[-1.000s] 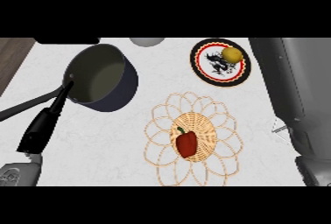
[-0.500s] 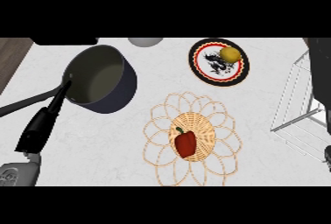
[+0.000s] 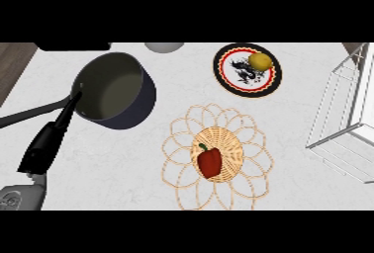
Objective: Pick the can from the placemat and place it in the tiered shelf
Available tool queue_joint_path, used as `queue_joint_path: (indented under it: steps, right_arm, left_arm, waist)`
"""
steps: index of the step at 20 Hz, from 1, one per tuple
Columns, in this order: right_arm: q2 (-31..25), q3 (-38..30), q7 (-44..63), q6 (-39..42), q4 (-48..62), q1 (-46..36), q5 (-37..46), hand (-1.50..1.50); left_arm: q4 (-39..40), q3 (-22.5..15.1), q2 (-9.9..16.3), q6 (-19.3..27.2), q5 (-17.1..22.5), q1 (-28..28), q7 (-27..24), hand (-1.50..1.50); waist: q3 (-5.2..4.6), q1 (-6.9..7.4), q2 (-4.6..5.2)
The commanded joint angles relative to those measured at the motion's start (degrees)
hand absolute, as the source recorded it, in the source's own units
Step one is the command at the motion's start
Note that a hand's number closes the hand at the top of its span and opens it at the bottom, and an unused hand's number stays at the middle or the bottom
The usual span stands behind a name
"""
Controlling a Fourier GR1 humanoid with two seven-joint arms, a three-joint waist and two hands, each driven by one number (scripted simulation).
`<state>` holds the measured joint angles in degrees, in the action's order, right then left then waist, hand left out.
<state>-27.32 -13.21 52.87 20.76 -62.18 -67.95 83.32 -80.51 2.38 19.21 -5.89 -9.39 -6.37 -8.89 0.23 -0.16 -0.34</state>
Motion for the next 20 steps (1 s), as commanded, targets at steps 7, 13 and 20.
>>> queue_joint_path:
  steps: [7,13,20]
  right_arm:
    - [-3.15,-6.16,-5.53,0.45,-7.2,12.63,-7.52,1.5]
    - [0.24,-6.51,-5.35,-5.37,-6.49,17.72,-9.3,1.5]
    - [-1.57,-6.53,-5.92,-7.92,-5.47,24.08,-9.07,1.5]
  left_arm:
    - [-1.39,-0.74,-1.3,-1.34,-0.66,1.36,2.87,0.0]
    - [0.17,1.37,-0.34,-2.82,-0.14,4.81,-3.34,0.0]
    - [0.95,0.4,-3.18,-1.2,-1.98,-0.07,1.14,0.0]
  waist:
    - [-0.21,-0.23,0.15]
    - [-0.24,0.57,0.36]
    - [-0.24,0.26,0.37]
